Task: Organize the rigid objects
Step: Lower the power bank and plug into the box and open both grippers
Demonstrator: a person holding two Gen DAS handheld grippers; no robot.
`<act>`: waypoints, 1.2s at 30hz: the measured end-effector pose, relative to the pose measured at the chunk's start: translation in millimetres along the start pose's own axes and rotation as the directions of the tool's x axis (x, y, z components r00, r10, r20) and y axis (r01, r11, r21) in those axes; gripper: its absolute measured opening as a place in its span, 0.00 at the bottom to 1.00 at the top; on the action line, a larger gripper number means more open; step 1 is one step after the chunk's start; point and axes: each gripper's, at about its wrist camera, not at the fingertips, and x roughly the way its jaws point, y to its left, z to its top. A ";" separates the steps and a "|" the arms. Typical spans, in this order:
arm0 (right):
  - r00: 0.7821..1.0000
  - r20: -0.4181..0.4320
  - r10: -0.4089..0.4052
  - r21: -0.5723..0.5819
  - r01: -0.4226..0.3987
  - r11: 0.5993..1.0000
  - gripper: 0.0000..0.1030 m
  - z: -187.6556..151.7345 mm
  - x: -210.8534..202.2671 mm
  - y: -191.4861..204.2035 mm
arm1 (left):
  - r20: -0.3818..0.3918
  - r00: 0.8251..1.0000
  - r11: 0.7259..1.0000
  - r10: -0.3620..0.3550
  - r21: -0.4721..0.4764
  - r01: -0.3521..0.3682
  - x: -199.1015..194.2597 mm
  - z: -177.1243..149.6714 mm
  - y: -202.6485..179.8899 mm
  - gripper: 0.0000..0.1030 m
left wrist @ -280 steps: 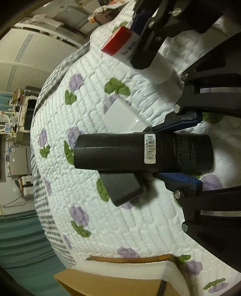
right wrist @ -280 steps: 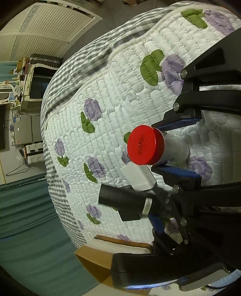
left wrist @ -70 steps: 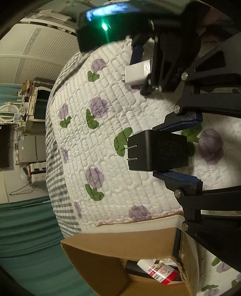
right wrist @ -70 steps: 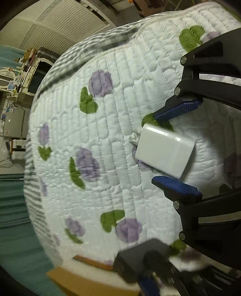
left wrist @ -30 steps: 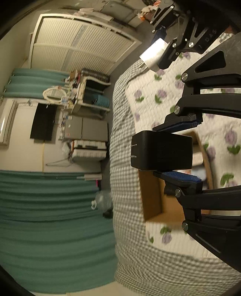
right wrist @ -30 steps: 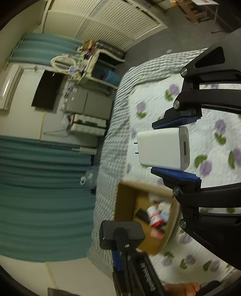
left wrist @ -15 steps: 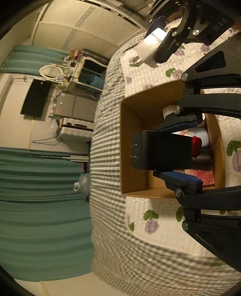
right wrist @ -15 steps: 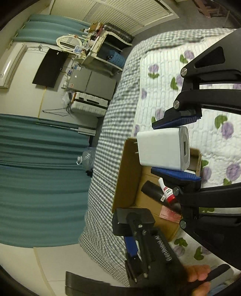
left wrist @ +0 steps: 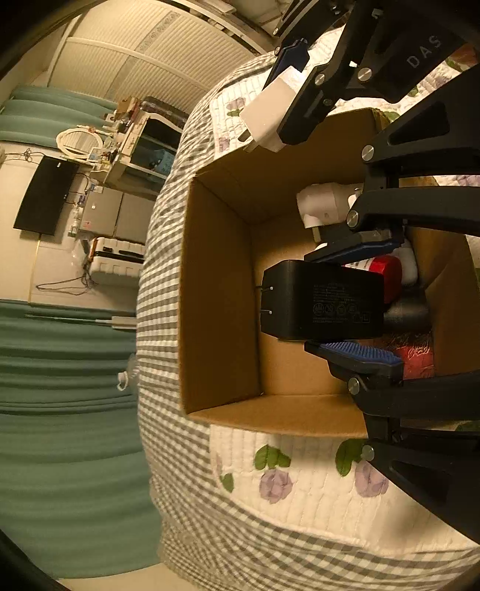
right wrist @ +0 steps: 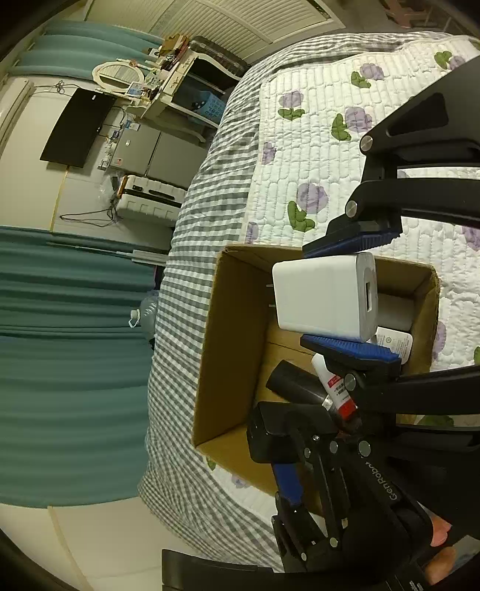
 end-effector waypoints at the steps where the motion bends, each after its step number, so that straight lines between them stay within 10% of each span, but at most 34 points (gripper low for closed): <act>1: 1.000 -0.002 -0.001 0.002 0.001 1.000 0.39 -0.7 0.6 -0.6 | -0.009 1.000 1.000 0.002 -0.003 -0.002 0.7 -0.7 0.0 0.39; 20: 0.998 0.063 -0.014 0.014 0.013 1.000 0.39 21.2 -40.5 -2.4 | 0.134 0.991 0.999 0.021 0.022 -0.024 -59.3 11.1 -4.1 0.54; 36: 0.999 -0.011 0.039 0.055 -0.038 0.998 0.39 26.4 39.0 4.4 | 0.108 0.991 0.997 0.079 -0.015 -0.077 -30.3 2.7 16.3 0.58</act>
